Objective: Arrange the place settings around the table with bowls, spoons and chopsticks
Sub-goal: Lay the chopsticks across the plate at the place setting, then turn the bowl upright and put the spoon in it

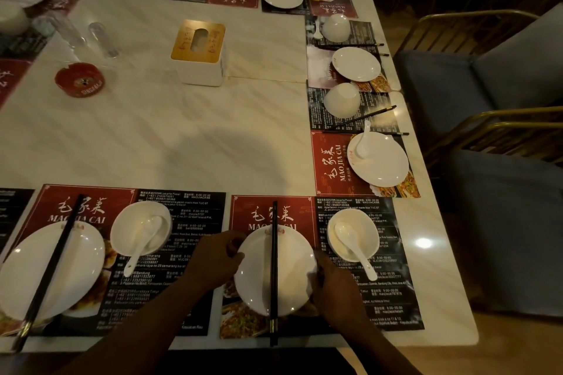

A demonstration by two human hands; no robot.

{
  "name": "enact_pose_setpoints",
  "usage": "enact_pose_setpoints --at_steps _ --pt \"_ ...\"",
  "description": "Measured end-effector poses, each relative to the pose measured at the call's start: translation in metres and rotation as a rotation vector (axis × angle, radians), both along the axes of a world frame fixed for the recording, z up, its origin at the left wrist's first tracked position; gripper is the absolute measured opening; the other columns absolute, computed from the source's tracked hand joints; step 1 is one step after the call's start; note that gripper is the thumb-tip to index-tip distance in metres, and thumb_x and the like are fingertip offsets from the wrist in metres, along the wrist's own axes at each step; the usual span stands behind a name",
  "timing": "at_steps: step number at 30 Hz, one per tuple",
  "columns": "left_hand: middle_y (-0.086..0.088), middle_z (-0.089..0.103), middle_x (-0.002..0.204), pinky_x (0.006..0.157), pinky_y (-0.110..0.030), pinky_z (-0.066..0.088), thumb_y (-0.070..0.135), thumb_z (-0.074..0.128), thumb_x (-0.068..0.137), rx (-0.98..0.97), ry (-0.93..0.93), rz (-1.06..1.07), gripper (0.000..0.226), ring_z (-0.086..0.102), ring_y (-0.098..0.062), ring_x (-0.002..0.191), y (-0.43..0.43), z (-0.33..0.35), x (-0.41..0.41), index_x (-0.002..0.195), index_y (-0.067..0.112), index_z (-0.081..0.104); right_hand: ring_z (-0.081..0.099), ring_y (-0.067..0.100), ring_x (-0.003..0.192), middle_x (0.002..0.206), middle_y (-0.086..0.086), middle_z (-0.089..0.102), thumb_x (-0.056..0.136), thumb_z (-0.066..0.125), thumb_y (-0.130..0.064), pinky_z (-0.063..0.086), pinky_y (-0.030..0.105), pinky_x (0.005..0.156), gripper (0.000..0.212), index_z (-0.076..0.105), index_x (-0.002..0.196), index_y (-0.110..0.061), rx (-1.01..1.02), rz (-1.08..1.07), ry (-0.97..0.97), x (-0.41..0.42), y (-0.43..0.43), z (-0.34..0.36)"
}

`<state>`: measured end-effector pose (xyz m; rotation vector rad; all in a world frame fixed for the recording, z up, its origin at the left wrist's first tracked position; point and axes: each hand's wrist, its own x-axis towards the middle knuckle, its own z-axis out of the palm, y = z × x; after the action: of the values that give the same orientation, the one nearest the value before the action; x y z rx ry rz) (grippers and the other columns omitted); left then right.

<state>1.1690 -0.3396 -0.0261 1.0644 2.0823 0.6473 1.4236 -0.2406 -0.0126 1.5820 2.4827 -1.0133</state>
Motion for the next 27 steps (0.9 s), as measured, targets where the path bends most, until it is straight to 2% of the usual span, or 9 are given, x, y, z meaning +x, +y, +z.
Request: enact_pose_setpoints --at_steps 4,7,9,11,15,18,20,23,27 --pt "0.019 0.065 0.086 0.067 -0.008 0.046 0.024 0.075 0.083 -0.009 0.018 0.023 0.038 0.064 0.003 0.078 0.001 0.000 0.001 0.119 0.028 0.066 0.068 0.006 0.086 0.099 -0.009 0.072 0.094 0.051 -0.043 0.058 0.028 0.078 0.039 0.046 0.133 -0.036 0.057 0.046 -0.032 0.000 0.000 0.013" --pt "0.011 0.068 0.088 0.067 -0.013 0.045 0.019 0.073 0.084 0.080 0.141 0.055 0.026 0.062 -0.002 0.077 0.005 0.007 0.003 0.110 0.022 0.070 0.066 0.005 0.077 0.089 -0.010 0.070 0.095 0.052 -0.043 0.058 0.027 0.072 0.022 0.058 0.114 -0.034 0.184 0.084 -0.054 -0.002 0.006 0.041" --pt "0.005 0.068 0.087 0.067 -0.021 0.050 0.014 0.071 0.084 0.170 0.225 0.061 0.016 0.062 -0.009 0.076 0.013 0.014 0.007 0.099 0.018 0.072 0.064 0.002 0.070 0.083 -0.015 0.068 0.095 0.057 -0.035 0.058 0.023 0.072 0.010 0.066 0.099 -0.032 0.220 0.029 0.009 -0.002 0.017 0.066" --pt "0.004 0.064 0.083 0.067 -0.029 0.054 0.014 0.070 0.084 0.222 0.262 0.047 0.011 0.061 -0.011 0.073 0.026 0.023 0.013 0.094 0.016 0.070 0.064 0.004 0.075 0.087 -0.017 0.065 0.093 0.063 -0.027 0.052 0.018 0.075 0.009 0.070 0.098 -0.029 0.256 -0.075 0.077 0.004 0.038 0.084" --pt "0.008 0.067 0.092 0.073 -0.019 0.052 0.019 0.068 0.088 0.305 0.177 -0.042 0.020 0.060 -0.005 0.080 0.057 0.037 0.041 0.108 0.019 0.069 0.064 0.009 0.077 0.087 -0.010 0.070 0.091 0.065 -0.021 0.041 0.011 0.065 0.008 0.067 0.089 -0.029 0.272 -0.254 0.127 0.028 0.094 0.086" --pt "0.007 0.070 0.096 0.078 -0.022 0.054 0.021 0.067 0.089 0.259 0.113 -0.099 0.022 0.062 -0.004 0.083 0.080 0.046 0.066 0.111 0.020 0.069 0.066 0.017 0.096 0.099 -0.006 0.073 0.092 0.065 -0.027 0.050 0.028 0.083 0.010 0.067 0.101 -0.030 0.062 -0.349 0.091 0.048 0.125 0.061" --pt "0.009 0.070 0.094 0.079 -0.026 0.056 0.019 0.067 0.088 0.240 0.087 -0.138 0.018 0.063 -0.003 0.083 0.091 0.049 0.080 0.105 0.021 0.071 0.064 0.020 0.108 0.111 -0.003 0.071 0.091 0.067 -0.034 0.049 0.035 0.096 0.027 0.066 0.118 -0.029 -0.065 -0.372 0.090 0.056 0.137 0.046" --pt "0.010 0.072 0.095 0.079 -0.026 0.055 0.016 0.066 0.087 0.169 0.072 -0.172 0.021 0.063 -0.003 0.083 0.101 0.049 0.093 0.105 0.024 0.072 0.062 0.014 0.099 0.111 -0.004 0.070 0.090 0.069 -0.035 0.046 0.028 0.088 0.035 0.064 0.125 -0.029 -0.145 -0.290 0.110 0.061 0.143 0.035" --pt "0.010 0.072 0.096 0.081 -0.033 0.058 0.023 0.064 0.088 0.031 -0.013 -0.115 0.020 0.067 -0.003 0.084 0.113 0.042 0.108 0.107 0.024 0.071 0.064 0.014 0.097 0.110 -0.003 0.072 0.092 0.066 -0.028 0.046 0.024 0.084 0.030 0.066 0.122 -0.030 -0.099 -0.177 0.092 0.068 0.148 0.027"
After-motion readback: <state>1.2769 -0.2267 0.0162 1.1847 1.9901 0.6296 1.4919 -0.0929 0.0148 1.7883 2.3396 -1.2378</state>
